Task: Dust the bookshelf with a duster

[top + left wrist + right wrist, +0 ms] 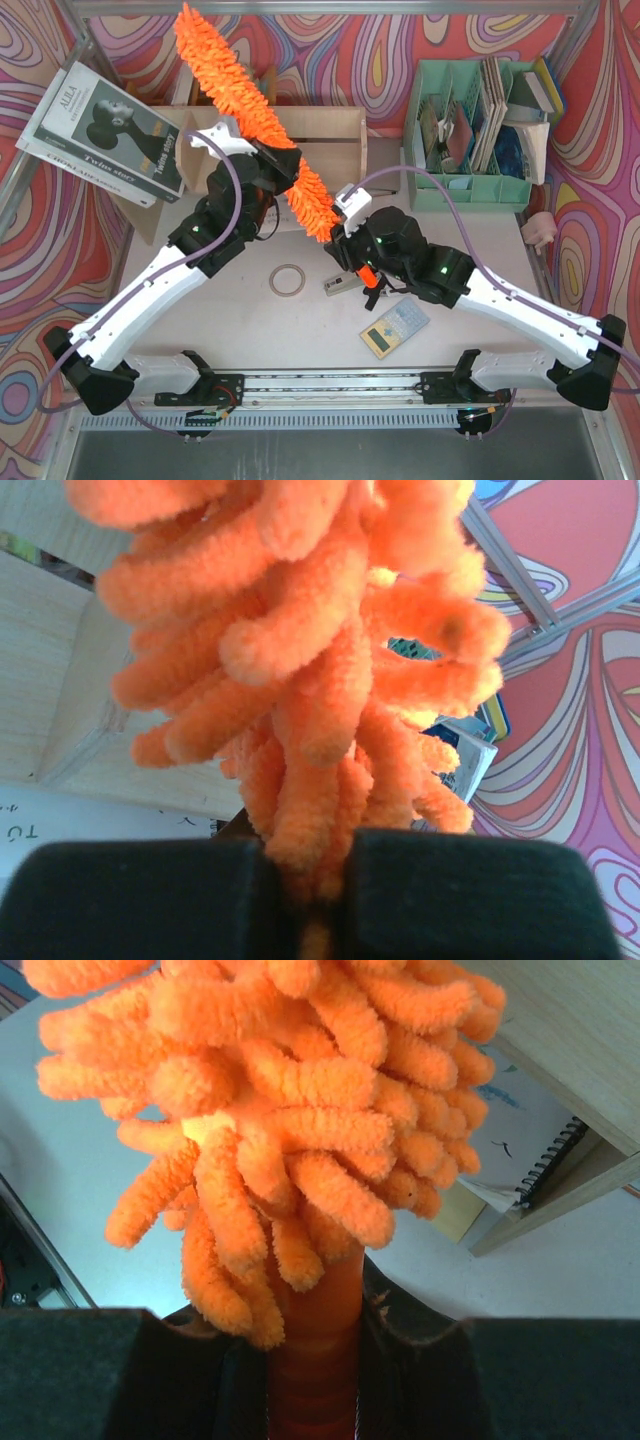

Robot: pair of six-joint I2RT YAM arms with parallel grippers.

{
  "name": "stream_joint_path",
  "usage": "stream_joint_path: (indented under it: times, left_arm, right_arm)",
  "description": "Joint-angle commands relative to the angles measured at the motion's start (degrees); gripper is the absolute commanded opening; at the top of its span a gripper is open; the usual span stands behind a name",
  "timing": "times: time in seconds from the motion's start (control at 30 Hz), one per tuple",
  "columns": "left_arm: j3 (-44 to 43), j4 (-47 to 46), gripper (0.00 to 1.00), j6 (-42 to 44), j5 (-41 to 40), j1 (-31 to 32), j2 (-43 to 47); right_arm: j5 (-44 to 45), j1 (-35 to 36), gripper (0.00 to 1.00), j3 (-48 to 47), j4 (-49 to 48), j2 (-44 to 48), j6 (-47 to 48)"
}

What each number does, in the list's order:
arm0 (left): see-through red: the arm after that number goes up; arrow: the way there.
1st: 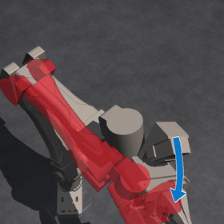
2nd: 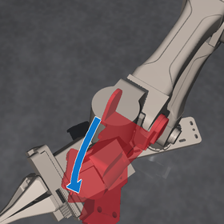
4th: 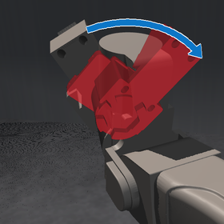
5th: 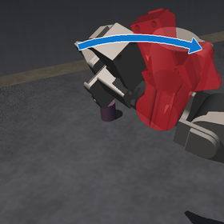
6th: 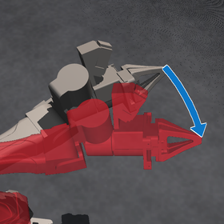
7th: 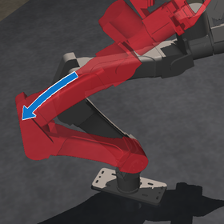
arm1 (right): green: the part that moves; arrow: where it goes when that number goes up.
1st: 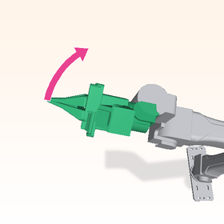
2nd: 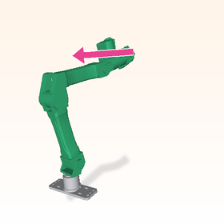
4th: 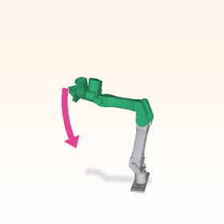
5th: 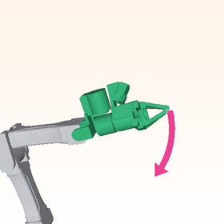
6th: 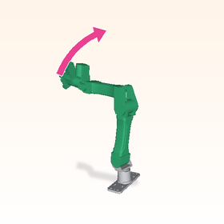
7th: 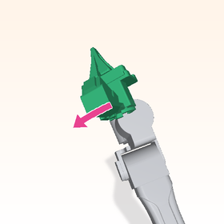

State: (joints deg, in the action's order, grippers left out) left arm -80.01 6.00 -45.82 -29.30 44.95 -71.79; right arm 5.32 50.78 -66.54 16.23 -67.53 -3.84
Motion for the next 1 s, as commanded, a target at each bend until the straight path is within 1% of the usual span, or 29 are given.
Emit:
stream_joint_path:
  times: [0.0,0.17,0.4,0.6,0.8,0.97]
  left_arm:
    - [1.05,0.51,0.0,-2.79,-9.08,-0.51,1.74]
    - [4.42,-1.54,0.0,-7.31,-13.06,-0.49,4.68]
    - [6.09,-2.65,0.0,-9.17,-14.64,-0.55,7.2]
    - [7.42,-3.36,0.0,-10.52,-14.14,-0.56,8.72]
    - [9.69,-3.62,0.0,-15.19,-12.78,-0.56,10.28]
    - [9.03,-3.72,0.0,-17.11,-10.01,-0.56,10.27]
  right_arm:
    - [0.3,0.26,0.2,1.68,-5.12,4.06,-0.39]
    - [-1.27,0.25,0.31,4.36,-6.52,5.93,-0.42]
    - [-3.76,0.28,0.45,7.81,-9.15,7.62,-0.82]
    - [-4.3,0.25,0.46,8.49,-10.8,7.49,-1.6]
    - [-2.71,0.23,0.47,9.82,-15.37,7.38,-2.23]
    - [-2.11,0.27,0.47,7.89,-15.34,4.01,-1.22]
